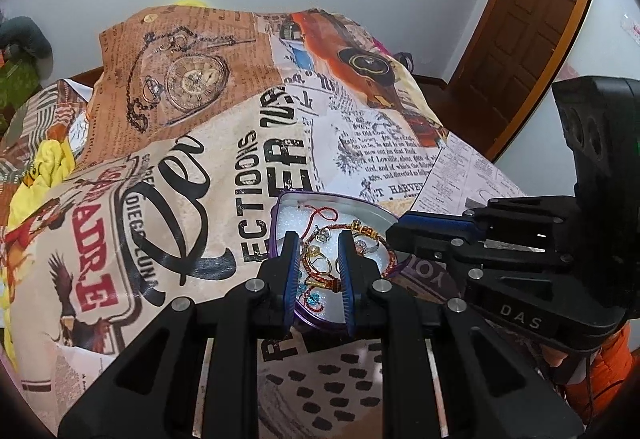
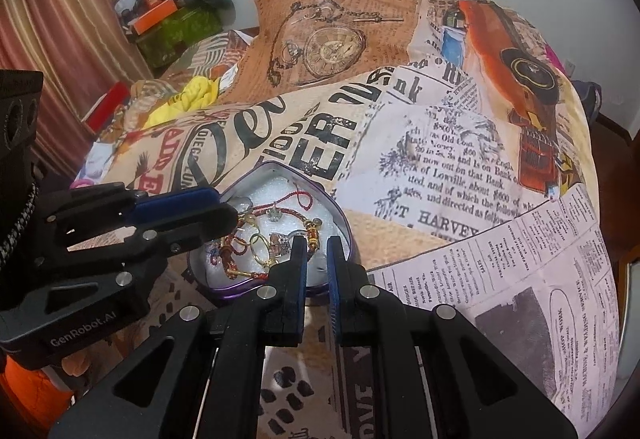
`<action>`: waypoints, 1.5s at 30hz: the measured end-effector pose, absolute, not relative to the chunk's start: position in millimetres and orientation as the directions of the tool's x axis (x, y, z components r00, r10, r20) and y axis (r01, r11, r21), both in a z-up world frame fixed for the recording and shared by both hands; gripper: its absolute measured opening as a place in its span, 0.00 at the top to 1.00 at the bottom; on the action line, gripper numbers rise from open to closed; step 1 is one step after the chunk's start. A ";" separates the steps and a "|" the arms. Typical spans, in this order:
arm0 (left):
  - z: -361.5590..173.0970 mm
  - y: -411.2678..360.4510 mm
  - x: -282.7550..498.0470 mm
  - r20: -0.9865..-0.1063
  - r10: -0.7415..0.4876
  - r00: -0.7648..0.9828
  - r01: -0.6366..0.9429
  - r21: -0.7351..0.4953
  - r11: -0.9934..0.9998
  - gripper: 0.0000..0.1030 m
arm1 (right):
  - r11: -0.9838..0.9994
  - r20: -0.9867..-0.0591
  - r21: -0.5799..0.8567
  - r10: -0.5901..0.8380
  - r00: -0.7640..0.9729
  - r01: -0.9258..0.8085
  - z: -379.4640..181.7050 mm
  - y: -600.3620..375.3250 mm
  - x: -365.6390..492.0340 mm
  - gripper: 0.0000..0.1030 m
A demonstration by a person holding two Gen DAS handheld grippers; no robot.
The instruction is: Organize jewelry
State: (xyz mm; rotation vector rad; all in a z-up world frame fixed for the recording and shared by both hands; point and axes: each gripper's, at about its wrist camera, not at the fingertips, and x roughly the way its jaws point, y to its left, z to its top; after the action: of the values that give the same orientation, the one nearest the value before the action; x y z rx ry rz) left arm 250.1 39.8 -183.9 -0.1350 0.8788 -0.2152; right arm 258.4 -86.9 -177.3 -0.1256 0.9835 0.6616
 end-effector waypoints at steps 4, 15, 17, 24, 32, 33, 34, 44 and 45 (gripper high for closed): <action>-172.0 40.7 242.7 -0.733 -0.229 0.640 0.125 -0.194 0.973 0.82 | 0.803 -0.795 0.181 0.460 0.396 -0.568 -169.2 -88.4 254.9 0.83; -109.2 41.9 198.5 -0.641 -0.168 0.749 0.097 -0.145 0.985 0.81 | 0.819 -0.710 0.131 0.471 0.524 -0.558 -105.9 -105.1 215.1 0.81; -91.2 41.2 184.1 -0.607 -0.157 0.779 0.092 -0.138 0.986 0.81 | 0.825 -0.678 0.120 0.475 0.562 -0.552 -88.7 -110.4 203.5 0.81; -25.4 35.6 123.1 -0.437 -0.094 0.894 0.060 -0.091 0.994 0.72 | 0.854 -0.485 0.078 0.483 0.729 -0.514 -15.1 -136.0 141.7 0.81; 23.0 24.0 47.3 -0.208 -0.008 0.978 0.000 -0.041 0.999 0.43 | 0.893 -0.252 0.028 0.441 0.862 -0.449 34.4 -152.5 68.6 0.80; 25.6 23.2 39.6 -0.188 0.000 0.982 -0.008 -0.043 0.999 0.40 | 0.899 -0.227 0.022 0.430 0.874 -0.437 37.2 -153.5 60.9 0.75; 27.1 22.6 33.9 -0.175 0.008 0.985 -0.016 -0.046 0.999 0.33 | 0.903 -0.207 0.020 0.423 0.882 -0.429 38.3 -154.2 54.3 0.62; 29.7 18.9 10.7 -0.119 0.084 0.989 -0.089 -0.038 0.995 0.03 | 0.939 -0.109 0.017 0.343 0.933 -0.344 36.1 -149.0 33.4 0.04; 29.5 18.3 8.8 -0.120 0.082 0.989 -0.088 -0.040 0.995 0.03 | 0.940 -0.109 0.016 0.340 0.934 -0.341 35.7 -148.9 33.2 0.03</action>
State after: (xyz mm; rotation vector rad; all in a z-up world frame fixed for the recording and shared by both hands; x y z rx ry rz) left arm 8.8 18.3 29.5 -0.0448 0.1183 0.0854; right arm 33.2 -148.9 35.7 -0.0027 0.1108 0.3482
